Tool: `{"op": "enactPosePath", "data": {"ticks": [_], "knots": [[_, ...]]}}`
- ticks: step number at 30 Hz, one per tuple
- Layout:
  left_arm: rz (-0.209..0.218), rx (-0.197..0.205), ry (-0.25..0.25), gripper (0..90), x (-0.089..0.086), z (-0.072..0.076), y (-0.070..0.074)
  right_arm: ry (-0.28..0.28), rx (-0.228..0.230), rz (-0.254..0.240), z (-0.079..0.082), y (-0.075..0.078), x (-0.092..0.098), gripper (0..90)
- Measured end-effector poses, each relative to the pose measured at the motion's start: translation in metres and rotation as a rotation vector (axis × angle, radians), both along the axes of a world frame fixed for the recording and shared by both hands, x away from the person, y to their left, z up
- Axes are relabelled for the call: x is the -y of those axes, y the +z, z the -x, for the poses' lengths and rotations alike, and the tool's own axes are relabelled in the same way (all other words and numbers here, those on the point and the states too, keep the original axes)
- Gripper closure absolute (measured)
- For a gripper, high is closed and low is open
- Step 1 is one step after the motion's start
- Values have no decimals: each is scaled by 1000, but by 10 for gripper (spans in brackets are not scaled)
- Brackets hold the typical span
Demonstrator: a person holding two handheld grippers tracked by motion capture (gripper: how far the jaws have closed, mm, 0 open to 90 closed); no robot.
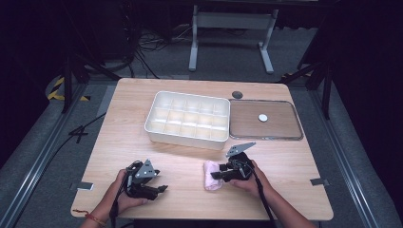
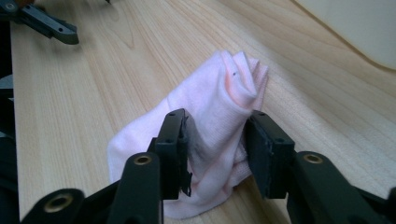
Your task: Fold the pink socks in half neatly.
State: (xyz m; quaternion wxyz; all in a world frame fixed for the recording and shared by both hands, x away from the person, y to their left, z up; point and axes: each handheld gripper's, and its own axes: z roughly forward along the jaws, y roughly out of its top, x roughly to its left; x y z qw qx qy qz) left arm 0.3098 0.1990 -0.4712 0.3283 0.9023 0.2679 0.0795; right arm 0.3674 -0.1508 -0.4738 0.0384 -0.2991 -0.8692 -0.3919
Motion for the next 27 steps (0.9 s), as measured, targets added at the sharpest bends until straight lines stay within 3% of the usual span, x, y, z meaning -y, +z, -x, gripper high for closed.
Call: {"op": "enactPosePath", "data": {"ticks": [6, 8, 14, 27], "knots": [[34, 16, 6, 286, -3, -1, -5, 10, -6, -9, 0, 0, 0, 662], [24, 40, 9, 265, -2, 0, -7, 14, 9, -10, 1, 0, 0, 675], [55, 58, 33, 172, -3, -1, -12, 19, 41, 7, 4, 3, -1, 695], [51, 57, 37, 161, -2, -1, -11, 24, 79, 2, 7, 9, 3, 703]]}}
